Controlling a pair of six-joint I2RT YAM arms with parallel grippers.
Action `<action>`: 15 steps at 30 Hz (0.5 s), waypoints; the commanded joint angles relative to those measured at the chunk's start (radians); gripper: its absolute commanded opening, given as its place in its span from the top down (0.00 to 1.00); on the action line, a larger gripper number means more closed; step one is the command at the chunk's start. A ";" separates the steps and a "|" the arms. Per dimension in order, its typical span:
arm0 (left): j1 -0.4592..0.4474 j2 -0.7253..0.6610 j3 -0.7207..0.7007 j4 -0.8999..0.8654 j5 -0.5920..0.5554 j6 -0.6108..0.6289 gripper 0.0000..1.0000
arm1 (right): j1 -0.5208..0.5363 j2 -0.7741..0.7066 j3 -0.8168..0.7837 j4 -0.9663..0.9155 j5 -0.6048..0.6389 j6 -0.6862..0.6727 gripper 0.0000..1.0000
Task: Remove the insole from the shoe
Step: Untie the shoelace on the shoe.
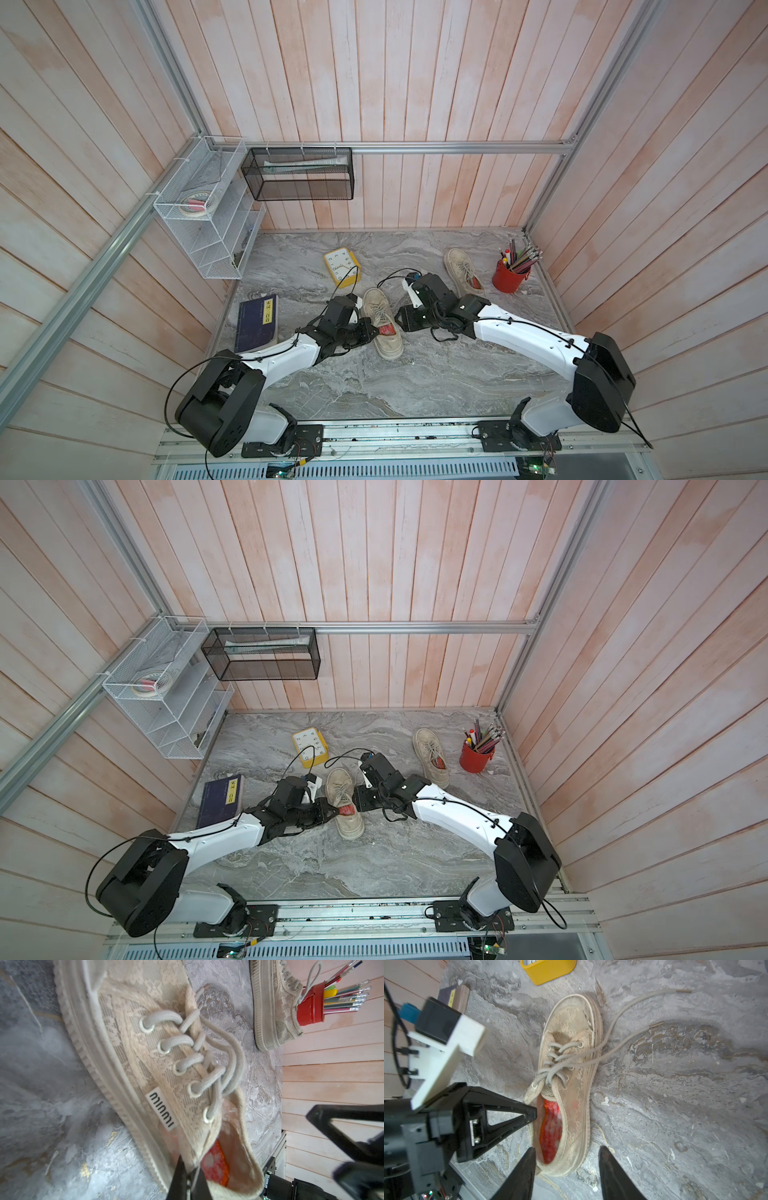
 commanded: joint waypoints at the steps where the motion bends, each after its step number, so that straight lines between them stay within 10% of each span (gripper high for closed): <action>1: -0.002 0.003 0.005 0.066 -0.013 -0.003 1.00 | 0.018 0.045 0.046 -0.064 -0.006 -0.026 0.49; 15: -0.001 0.018 0.019 0.067 -0.013 -0.006 1.00 | 0.051 0.243 0.158 -0.063 0.002 -0.065 0.51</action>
